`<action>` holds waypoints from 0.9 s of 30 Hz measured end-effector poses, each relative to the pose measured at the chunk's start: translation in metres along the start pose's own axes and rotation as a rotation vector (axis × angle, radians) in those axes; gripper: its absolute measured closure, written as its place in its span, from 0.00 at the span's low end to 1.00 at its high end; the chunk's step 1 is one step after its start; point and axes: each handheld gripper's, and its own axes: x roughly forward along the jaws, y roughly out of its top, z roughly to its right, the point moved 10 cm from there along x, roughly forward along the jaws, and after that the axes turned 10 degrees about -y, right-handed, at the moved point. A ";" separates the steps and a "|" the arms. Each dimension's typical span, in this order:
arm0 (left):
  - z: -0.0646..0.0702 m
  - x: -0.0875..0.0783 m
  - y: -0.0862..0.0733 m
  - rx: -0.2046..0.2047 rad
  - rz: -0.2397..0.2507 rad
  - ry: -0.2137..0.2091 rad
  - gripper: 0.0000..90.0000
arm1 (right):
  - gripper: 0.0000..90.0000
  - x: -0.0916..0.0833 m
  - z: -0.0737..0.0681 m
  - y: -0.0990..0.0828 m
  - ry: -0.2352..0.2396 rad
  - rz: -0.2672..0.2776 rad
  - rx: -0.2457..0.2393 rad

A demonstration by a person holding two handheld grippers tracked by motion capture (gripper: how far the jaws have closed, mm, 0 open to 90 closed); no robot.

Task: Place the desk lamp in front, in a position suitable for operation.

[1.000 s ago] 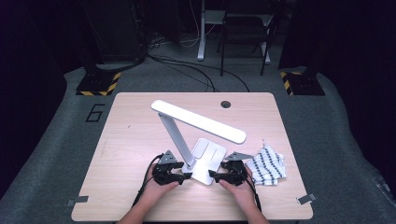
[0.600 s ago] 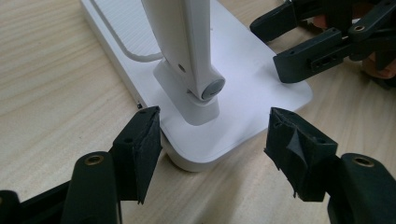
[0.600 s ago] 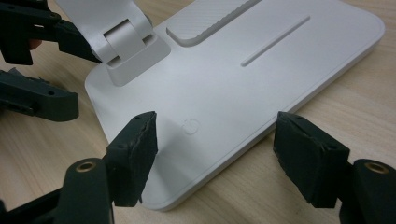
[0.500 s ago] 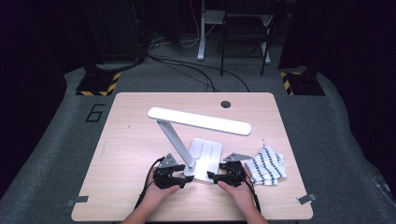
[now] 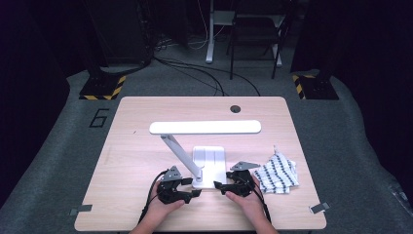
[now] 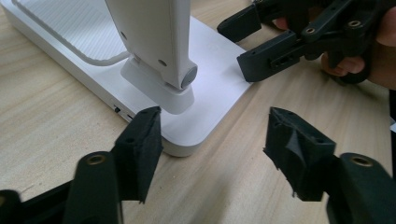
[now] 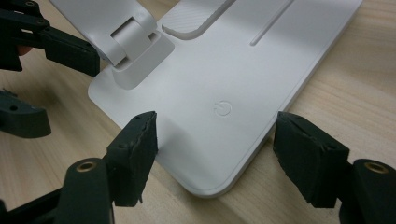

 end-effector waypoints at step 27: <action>-0.015 -0.015 0.048 0.070 0.103 0.005 0.44 | 0.37 -0.013 -0.001 -0.008 -0.004 0.022 -0.013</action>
